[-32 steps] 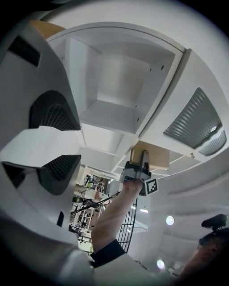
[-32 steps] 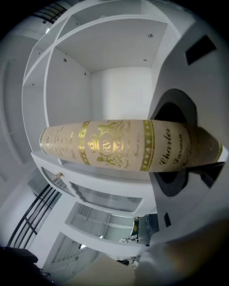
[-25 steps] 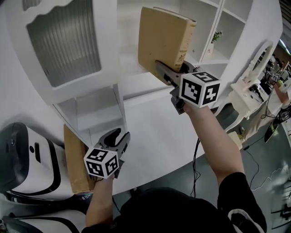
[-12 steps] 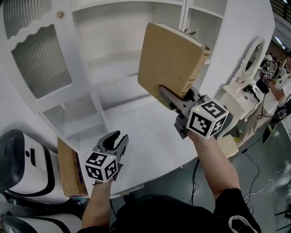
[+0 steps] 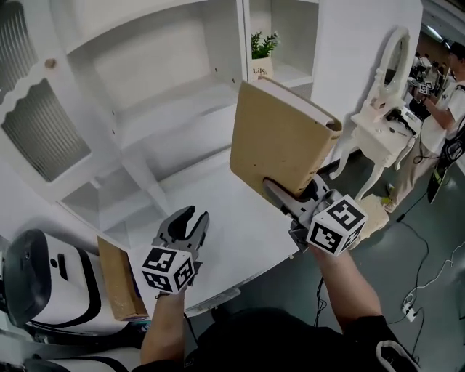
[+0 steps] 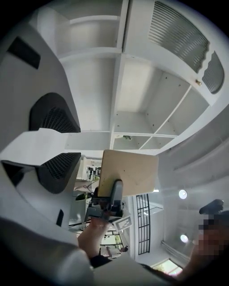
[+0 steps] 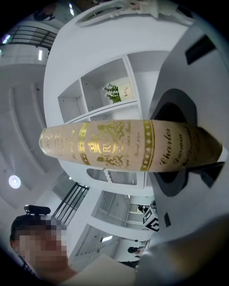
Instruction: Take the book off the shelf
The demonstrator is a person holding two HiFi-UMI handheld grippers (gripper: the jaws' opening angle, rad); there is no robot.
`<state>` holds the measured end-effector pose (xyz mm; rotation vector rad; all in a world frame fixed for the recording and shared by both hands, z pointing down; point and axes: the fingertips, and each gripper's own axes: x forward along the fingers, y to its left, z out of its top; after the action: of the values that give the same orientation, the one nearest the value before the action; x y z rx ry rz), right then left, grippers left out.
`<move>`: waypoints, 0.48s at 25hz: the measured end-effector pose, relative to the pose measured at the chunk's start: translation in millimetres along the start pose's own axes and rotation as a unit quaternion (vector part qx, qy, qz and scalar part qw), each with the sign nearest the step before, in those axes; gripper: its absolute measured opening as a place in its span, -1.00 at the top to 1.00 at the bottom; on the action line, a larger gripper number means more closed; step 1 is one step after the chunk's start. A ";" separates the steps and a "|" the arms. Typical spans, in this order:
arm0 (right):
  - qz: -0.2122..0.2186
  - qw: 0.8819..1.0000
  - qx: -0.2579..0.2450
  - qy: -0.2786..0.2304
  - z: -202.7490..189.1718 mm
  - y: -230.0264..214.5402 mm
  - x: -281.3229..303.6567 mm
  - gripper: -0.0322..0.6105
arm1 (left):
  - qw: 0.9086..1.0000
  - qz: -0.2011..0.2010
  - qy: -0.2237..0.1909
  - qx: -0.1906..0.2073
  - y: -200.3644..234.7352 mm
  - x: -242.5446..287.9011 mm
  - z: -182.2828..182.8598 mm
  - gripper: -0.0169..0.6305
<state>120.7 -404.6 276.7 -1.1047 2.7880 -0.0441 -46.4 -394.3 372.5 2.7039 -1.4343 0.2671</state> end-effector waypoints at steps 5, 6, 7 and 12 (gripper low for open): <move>-0.013 1.000 0.001 0.011 -27.3 -7.1 -34.8 0.24 | 1.000 -0.001 -0.004 0.007 -7.9 9.4 3.7 0.53; -0.015 1.000 -0.002 0.014 -32.2 -7.8 -39.3 0.24 | 1.000 -0.001 -0.006 0.006 -7.5 10.1 4.6 0.53; -0.016 1.000 -0.003 0.016 -36.9 -8.6 -43.2 0.24 | 1.000 -0.001 -0.009 0.006 -6.7 10.7 5.9 0.54; -0.015 1.000 0.010 0.022 -59.6 -13.5 -58.3 0.24 | 1.000 0.005 -0.018 0.004 -4.8 13.4 9.3 0.55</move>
<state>163.3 -376.0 343.8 -1.1557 2.8033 -0.0993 -33.9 -403.9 365.9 2.7215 -1.4606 0.2245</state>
